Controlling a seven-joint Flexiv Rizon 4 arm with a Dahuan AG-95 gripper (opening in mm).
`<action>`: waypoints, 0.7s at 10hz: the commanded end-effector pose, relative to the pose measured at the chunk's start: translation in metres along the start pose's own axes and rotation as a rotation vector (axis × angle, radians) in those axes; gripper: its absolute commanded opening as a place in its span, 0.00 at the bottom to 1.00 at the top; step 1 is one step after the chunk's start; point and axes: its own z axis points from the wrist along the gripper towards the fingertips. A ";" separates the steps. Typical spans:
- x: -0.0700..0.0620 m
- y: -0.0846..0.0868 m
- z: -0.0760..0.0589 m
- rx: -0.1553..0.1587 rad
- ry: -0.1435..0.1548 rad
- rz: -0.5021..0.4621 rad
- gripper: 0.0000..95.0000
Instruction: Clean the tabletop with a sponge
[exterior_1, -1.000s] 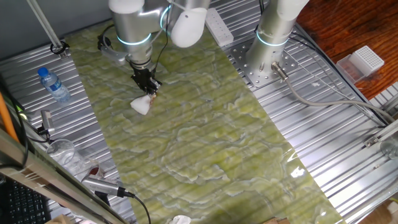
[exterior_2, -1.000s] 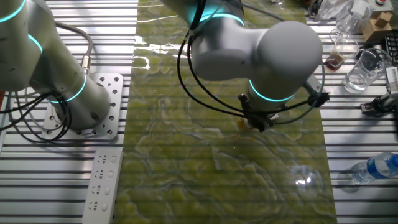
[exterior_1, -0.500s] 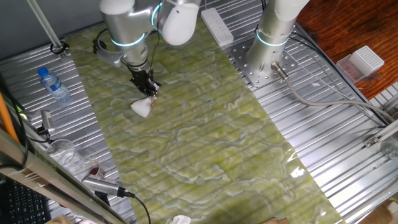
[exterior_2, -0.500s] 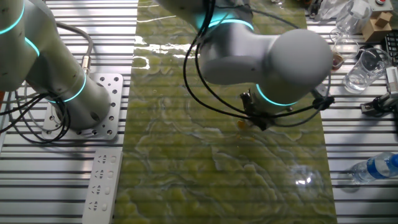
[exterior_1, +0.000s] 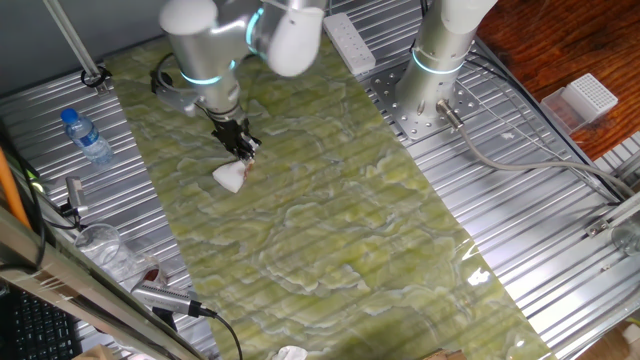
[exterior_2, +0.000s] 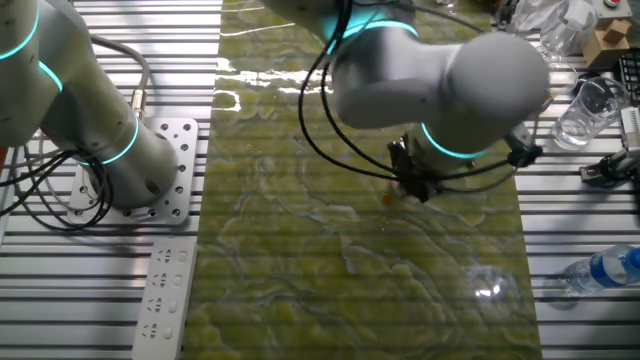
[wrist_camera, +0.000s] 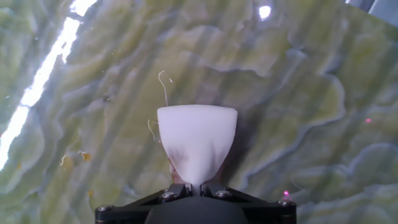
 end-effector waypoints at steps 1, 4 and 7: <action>-0.002 0.004 0.001 0.018 0.016 -0.034 0.00; -0.005 0.013 -0.001 0.036 0.032 -0.045 0.00; -0.010 0.027 -0.003 0.060 0.051 -0.044 0.00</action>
